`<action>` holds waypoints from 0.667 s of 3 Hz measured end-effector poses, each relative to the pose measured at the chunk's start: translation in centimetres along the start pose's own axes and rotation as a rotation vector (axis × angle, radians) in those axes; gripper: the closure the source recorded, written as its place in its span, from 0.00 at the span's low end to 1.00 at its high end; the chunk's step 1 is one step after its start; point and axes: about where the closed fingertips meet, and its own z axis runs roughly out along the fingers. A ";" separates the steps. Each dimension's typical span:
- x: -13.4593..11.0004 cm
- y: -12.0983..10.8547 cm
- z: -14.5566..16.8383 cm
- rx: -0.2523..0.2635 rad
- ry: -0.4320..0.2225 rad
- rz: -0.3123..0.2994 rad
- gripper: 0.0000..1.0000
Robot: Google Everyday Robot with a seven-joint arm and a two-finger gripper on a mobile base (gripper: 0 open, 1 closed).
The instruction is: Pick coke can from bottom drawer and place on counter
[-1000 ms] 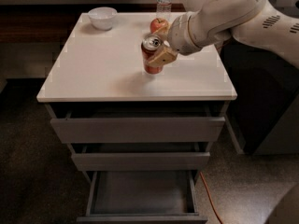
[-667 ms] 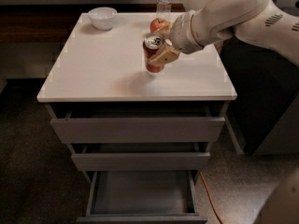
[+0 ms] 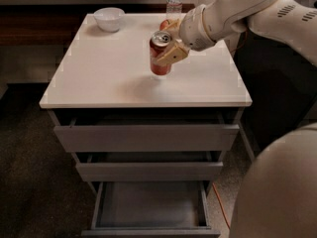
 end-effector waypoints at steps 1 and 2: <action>-0.1 -0.4 1.2 -0.079 -0.034 0.036 0.97; 0.2 -0.1 3.0 -0.169 -0.075 0.073 0.67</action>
Offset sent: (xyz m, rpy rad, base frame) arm 0.0214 0.0207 -0.0205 0.1491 0.3462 0.0438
